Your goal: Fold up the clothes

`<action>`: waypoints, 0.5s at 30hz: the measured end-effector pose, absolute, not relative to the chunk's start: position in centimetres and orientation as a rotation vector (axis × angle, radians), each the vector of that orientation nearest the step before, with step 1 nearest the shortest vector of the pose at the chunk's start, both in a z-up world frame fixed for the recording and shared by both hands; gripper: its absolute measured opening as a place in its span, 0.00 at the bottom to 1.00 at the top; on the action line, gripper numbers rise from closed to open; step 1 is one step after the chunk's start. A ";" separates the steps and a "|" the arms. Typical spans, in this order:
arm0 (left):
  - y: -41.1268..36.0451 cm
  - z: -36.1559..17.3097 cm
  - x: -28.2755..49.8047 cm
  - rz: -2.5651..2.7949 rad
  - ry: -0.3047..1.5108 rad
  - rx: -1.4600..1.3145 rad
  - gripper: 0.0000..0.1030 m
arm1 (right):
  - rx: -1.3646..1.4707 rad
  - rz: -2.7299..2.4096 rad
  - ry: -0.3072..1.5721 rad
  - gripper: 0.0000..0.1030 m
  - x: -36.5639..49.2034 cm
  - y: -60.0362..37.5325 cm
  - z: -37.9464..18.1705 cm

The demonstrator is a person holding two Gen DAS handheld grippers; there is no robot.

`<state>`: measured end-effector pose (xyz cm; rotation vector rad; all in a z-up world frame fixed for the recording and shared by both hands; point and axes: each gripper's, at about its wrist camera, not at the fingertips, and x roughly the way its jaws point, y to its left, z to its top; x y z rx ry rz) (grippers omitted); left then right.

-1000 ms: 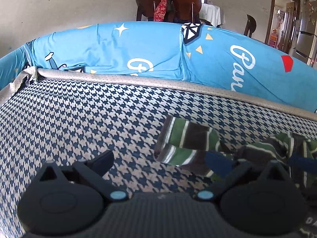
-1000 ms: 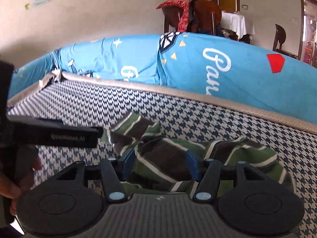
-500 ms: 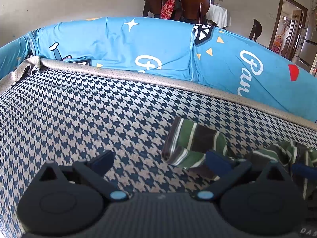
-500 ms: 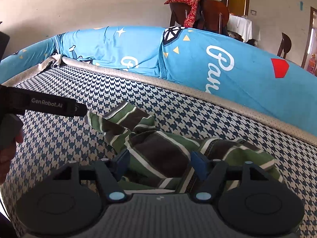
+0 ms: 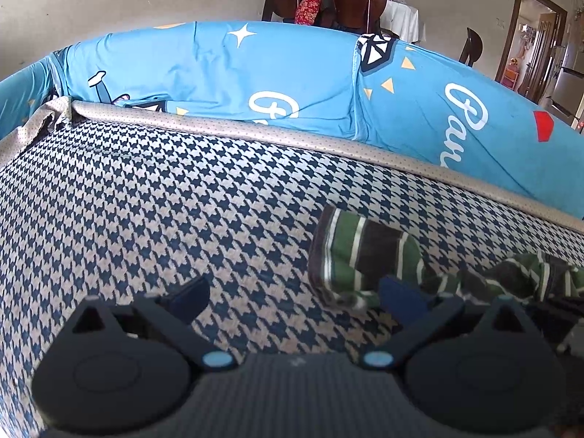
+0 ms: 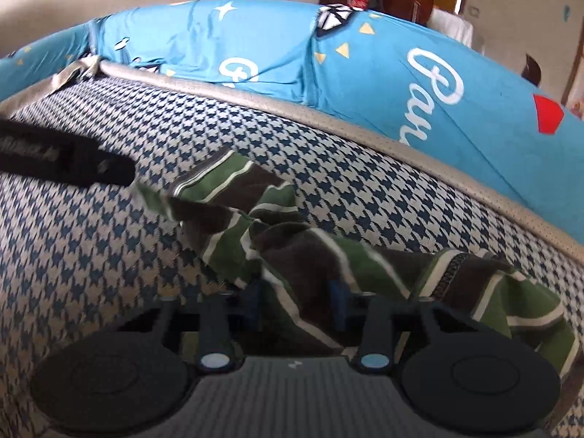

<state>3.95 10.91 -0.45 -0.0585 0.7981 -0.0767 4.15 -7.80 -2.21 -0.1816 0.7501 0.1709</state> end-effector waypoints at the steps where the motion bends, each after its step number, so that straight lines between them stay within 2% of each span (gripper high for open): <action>1: 10.8 -0.5 3.9 -0.080 0.801 -0.057 1.00 | -0.159 0.162 0.751 0.16 4.4 -8.2 -2.0; 3: 10.6 -0.6 3.9 -0.088 0.805 -0.054 1.00 | -0.092 0.126 0.727 0.10 4.9 -9.5 -1.0; 11: 8.1 -0.8 3.8 -0.153 0.824 -0.032 1.00 | 0.181 -0.150 0.505 0.07 4.9 -18.0 4.7; 15: 6.4 -0.3 4.0 -0.195 0.835 -0.031 1.00 | 0.231 -0.318 0.381 0.05 3.5 -22.0 6.9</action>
